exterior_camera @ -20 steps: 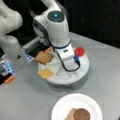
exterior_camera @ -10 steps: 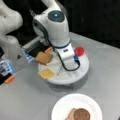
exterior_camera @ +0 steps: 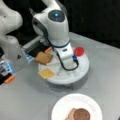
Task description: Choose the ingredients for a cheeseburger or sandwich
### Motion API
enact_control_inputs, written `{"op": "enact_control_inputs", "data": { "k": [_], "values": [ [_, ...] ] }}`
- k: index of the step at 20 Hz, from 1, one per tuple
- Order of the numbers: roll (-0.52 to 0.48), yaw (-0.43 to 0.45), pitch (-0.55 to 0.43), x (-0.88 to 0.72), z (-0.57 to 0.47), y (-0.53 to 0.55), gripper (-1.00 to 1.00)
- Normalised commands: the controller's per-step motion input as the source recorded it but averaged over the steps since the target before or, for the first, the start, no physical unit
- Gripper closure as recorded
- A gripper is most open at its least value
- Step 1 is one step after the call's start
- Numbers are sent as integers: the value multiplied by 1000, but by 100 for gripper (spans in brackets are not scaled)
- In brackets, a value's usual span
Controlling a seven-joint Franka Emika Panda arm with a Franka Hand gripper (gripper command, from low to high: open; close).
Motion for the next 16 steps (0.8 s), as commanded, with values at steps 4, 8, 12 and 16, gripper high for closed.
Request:
{"op": "enact_control_inputs", "data": {
  "k": [4, 8, 12, 16],
  "values": [
    [31, -194, -135, -230, -11, 126, -100],
    [12, -152, -143, -230, 26, 98, -100],
    [-63, -124, -106, -249, 102, 68, -100],
    [-81, -57, -43, -241, 157, 35, -100]
  ]
}}
